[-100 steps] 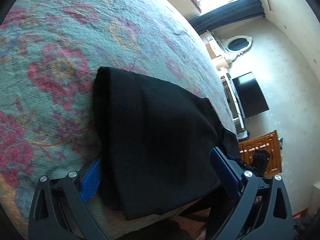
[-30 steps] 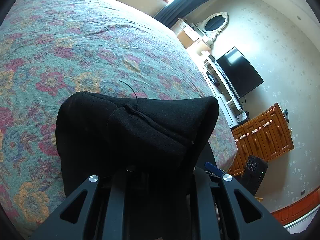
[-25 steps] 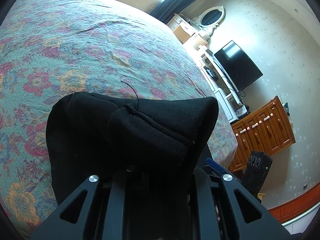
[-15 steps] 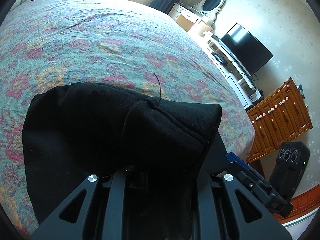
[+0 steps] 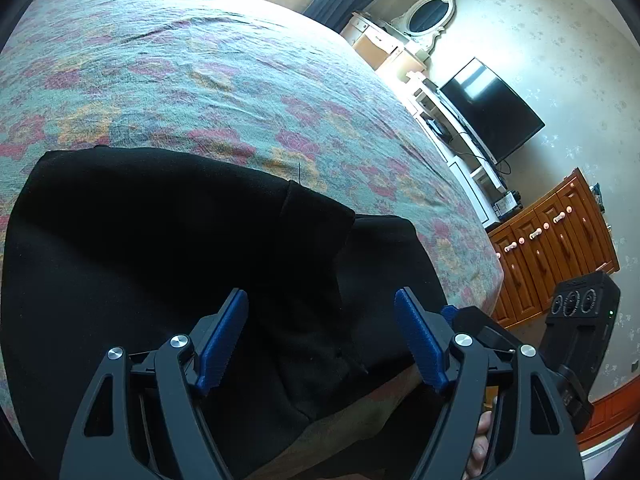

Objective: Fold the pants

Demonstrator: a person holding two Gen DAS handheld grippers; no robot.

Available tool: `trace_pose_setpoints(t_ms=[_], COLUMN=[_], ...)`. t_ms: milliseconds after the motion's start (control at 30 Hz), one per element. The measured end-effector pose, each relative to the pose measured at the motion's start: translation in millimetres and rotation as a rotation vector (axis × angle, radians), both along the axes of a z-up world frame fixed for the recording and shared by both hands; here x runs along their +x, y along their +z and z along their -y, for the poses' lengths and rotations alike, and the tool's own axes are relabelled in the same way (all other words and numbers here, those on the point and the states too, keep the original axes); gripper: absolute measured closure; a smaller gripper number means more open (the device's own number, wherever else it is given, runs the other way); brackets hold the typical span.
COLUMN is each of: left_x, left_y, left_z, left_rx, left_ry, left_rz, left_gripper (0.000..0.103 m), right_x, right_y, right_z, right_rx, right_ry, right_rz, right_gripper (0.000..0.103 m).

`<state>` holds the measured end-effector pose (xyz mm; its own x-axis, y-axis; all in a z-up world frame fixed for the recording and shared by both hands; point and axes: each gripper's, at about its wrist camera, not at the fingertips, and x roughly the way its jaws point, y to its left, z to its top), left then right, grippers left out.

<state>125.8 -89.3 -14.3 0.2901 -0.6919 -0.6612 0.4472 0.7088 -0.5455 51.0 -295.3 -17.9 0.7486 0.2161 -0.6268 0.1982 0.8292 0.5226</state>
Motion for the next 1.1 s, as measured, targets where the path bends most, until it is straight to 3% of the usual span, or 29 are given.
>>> trace_pose_setpoints(t_ms=[133, 267, 333, 433, 633, 767, 967, 1100], left_x=[-14.5, -13.6, -6.7, 2.6, 10.7, 9.3, 7.5, 6.9], left_y=[19.6, 24.3, 17.8, 2.0, -26.8, -37.8, -42.9, -47.8], left_z=[-32.6, -87.9, -116.5, -153.9, -188.8, -186.1, -179.6, -181.4], left_rx=[0.006, 0.087, 0.139, 0.148, 0.046, 0.018, 0.029, 0.021], left_ry=[0.053, 0.191, 0.266, 0.347, 0.406, 0.404, 0.39, 0.4], left_rz=[0.085, 0.177, 0.184, 0.15, 0.03, -0.02, -0.016, -0.031], left_gripper=[0.022, 0.018, 0.018, 0.018, 0.018, 0.018, 0.018, 0.017], right_x=[3.1, 14.1, 24.0, 43.4, 82.0, 97.8, 104.1, 105.9], right_y=[-7.3, -12.3, -13.6, -18.2, -32.5, -42.4, -47.0, -46.1], right_z=[6.2, 6.4, 3.6, -1.2, -16.7, -29.2, -53.5, -64.4], right_rx=[0.079, 0.162, 0.174, 0.179, 0.218, 0.259, 0.312, 0.272], right_ry=[0.017, 0.068, 0.096, 0.134, 0.24, 0.306, 0.398, 0.427], right_rz=[-0.009, -0.017, -0.031, -0.074, -0.18, -0.235, -0.252, -0.268], right_gripper=[0.002, 0.002, 0.002, 0.002, 0.002, 0.002, 0.002, 0.005])
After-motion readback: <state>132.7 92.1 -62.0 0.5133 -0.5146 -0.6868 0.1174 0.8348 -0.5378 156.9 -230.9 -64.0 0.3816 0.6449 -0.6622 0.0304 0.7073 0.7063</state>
